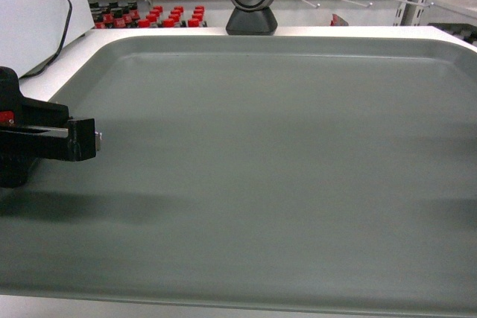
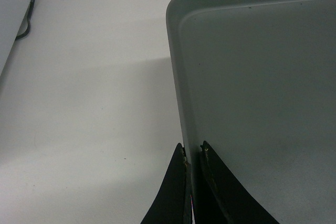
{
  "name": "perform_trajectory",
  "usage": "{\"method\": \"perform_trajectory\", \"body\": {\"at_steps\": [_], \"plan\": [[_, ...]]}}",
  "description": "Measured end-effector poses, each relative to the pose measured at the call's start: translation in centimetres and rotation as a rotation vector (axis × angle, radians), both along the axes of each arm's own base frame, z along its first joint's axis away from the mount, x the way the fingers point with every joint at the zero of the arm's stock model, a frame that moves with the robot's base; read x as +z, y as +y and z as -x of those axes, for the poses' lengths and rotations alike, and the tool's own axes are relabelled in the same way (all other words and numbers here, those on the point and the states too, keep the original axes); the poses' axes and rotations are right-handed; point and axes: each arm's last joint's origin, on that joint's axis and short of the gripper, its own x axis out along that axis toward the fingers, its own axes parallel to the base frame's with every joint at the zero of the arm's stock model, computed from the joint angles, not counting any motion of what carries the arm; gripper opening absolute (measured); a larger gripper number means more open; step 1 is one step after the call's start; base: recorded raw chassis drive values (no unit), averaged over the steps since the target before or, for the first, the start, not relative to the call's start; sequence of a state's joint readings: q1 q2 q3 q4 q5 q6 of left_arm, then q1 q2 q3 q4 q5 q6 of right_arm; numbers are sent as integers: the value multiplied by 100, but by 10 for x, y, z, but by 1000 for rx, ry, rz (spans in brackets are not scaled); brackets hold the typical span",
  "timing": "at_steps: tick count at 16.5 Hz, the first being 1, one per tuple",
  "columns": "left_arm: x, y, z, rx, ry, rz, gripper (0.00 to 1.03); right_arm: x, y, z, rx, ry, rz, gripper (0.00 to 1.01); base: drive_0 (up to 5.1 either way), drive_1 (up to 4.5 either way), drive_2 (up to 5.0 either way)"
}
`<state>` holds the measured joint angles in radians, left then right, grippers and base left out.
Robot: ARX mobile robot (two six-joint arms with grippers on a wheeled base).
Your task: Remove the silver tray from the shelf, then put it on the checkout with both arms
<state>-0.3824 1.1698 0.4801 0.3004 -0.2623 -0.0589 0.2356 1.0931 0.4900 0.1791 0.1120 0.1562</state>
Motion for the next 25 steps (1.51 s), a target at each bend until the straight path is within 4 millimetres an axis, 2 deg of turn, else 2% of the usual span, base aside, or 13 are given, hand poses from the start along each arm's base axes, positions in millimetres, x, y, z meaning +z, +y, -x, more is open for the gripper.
{"method": "perform_trajectory", "body": {"at_steps": [3,4,5,8,10,14,18,22,25], "plan": [[0,0,0,0,0,0,4,0,0,0,0,0,0,2,0,0,0],[-2,-10,-1,162,89,-60,4,-3,0,-3,41,-110,-46,2,0,0,0],[2,-17,-13,319,25,-66,4,-13,-3,-17,113,-236,-103,2,0,0,0],[7,-23,-31,318,-6,-41,4,1,-6,-38,130,-269,-83,2,0,0,0],[5,-25,-47,315,10,-34,4,1,-9,-55,122,-226,-56,2,0,0,0],[-12,-31,-76,296,92,-56,4,-14,-13,-86,103,-71,-21,2,0,0,0],[-11,-31,-103,296,74,-80,4,-21,-13,-115,85,2,-27,2,0,0,0],[-10,-33,-120,284,74,-127,4,-26,-10,-129,51,65,-47,2,0,0,0],[-16,-35,-125,283,98,-141,4,-34,-9,-137,28,99,-47,2,0,0,0]]}}
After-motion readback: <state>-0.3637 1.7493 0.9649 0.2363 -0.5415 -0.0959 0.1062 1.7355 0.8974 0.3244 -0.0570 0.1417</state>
